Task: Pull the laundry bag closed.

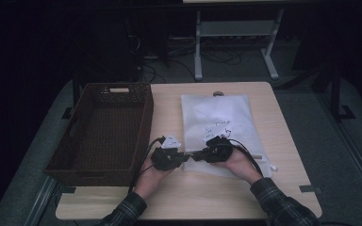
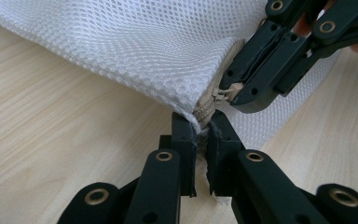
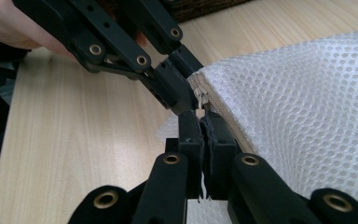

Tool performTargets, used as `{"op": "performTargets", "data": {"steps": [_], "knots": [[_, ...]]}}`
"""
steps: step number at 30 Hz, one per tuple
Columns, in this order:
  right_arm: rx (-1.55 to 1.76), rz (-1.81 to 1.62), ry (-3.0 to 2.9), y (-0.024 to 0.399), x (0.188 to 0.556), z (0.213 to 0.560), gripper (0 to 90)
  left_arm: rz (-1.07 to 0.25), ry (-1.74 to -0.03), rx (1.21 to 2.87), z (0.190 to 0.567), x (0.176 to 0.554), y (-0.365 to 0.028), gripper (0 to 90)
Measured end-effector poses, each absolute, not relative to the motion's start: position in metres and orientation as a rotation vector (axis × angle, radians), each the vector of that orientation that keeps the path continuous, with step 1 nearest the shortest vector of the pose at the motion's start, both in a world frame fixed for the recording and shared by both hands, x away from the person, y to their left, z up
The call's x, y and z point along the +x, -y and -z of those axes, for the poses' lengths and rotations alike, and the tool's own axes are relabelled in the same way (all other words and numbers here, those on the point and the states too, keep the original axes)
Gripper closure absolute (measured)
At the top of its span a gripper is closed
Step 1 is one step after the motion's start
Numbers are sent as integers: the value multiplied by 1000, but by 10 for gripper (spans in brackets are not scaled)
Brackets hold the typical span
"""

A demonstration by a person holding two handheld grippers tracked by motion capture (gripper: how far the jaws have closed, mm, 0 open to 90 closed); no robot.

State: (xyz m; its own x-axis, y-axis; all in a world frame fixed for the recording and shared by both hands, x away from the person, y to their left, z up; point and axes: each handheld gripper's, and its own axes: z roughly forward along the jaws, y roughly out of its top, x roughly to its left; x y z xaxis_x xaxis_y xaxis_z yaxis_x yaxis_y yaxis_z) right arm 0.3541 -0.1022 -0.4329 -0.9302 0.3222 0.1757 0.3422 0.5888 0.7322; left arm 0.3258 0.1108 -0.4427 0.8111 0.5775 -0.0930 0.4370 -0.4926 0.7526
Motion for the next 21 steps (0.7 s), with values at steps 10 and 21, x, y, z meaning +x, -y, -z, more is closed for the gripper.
{"op": "performTargets", "data": {"steps": [10, 21], "knots": [[-629, 1255, 2797, 103, 354, 434, 867, -193, -770, 2155, 442, 326, -111, 845], [-668, 1234, 2833, 107, 356, 434, 868, -226, -800, 2134, 440, 326, -115, 845]]}}
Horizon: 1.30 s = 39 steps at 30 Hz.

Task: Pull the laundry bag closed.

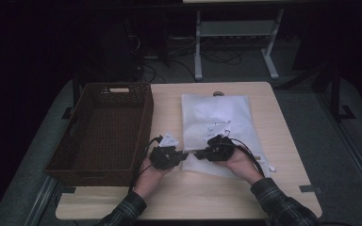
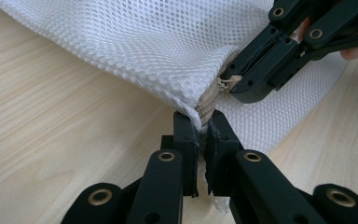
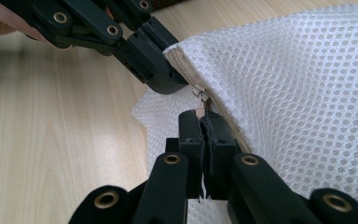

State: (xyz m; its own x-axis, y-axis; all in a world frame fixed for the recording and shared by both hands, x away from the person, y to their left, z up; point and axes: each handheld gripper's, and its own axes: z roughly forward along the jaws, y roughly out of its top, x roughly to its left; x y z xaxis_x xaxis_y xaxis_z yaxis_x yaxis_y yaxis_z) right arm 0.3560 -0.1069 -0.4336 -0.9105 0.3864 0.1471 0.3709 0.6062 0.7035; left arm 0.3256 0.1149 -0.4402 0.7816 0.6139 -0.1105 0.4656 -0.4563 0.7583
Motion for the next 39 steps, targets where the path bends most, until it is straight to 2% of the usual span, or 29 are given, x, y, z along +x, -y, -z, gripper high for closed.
{"op": "performTargets", "data": {"steps": [19, 39], "knots": [[664, -1149, -2791, 108, 354, 435, 868, -227, -856, 2107, 438, 322, -116, 847], [757, -1103, -2759, 130, 350, 434, 868, -212, -892, 2104, 437, 322, -122, 847]]}}
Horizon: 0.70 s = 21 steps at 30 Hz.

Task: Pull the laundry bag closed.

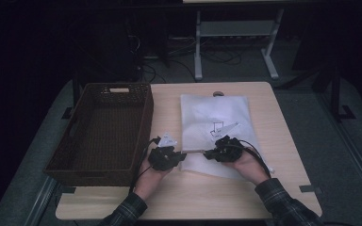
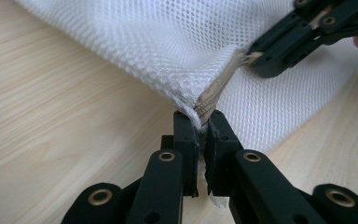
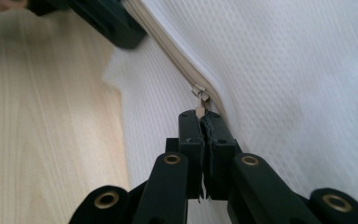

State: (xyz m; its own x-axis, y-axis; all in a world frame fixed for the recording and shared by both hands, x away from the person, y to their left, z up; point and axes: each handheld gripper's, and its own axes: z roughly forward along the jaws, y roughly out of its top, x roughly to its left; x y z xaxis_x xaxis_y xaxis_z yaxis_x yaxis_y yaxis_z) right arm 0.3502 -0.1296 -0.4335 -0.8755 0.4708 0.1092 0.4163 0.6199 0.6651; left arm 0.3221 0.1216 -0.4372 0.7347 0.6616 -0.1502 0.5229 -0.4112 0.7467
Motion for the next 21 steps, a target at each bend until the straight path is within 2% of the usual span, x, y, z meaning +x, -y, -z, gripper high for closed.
{"op": "performTargets", "data": {"steps": [11, 21], "knots": [[827, -1102, -2727, 155, 346, 434, 868, -213, -904, 2111, 437, 321, -123, 846], [910, -1105, -2671, 195, 340, 433, 868, -205, -917, 2104, 437, 322, -126, 846]]}}
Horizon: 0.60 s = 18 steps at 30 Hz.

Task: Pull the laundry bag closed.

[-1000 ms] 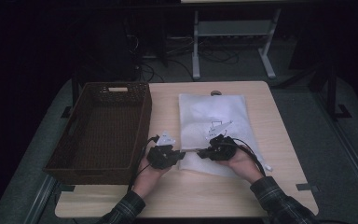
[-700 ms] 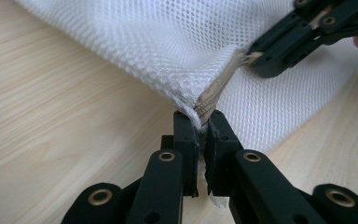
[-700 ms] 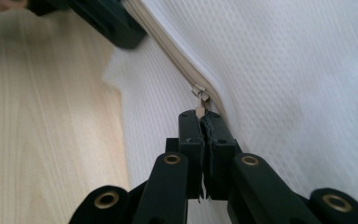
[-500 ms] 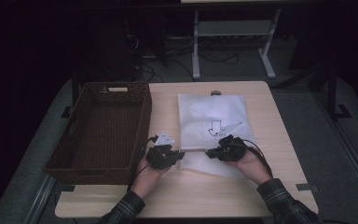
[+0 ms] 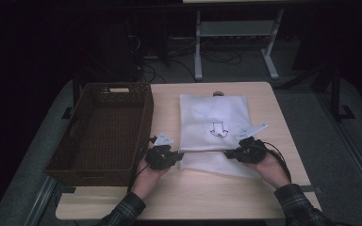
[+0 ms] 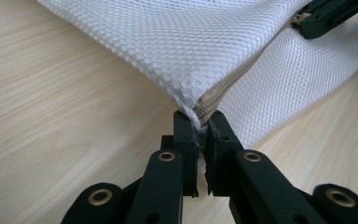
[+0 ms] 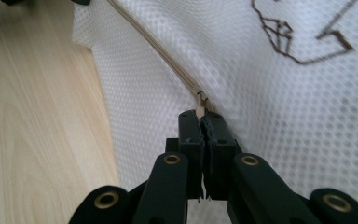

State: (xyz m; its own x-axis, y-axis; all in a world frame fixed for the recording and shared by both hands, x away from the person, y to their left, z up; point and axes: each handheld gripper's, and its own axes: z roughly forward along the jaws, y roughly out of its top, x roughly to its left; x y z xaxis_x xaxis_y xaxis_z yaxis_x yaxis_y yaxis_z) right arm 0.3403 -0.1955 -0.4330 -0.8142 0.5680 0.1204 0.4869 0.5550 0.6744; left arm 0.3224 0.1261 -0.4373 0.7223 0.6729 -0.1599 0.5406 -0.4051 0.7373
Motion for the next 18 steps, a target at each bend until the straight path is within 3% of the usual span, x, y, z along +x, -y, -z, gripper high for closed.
{"op": "performTargets", "data": {"steps": [18], "knots": [[1067, -1076, -2570, 267, 326, 437, 867, -218, -950, 2099, 439, 324, -127, 846]]}}
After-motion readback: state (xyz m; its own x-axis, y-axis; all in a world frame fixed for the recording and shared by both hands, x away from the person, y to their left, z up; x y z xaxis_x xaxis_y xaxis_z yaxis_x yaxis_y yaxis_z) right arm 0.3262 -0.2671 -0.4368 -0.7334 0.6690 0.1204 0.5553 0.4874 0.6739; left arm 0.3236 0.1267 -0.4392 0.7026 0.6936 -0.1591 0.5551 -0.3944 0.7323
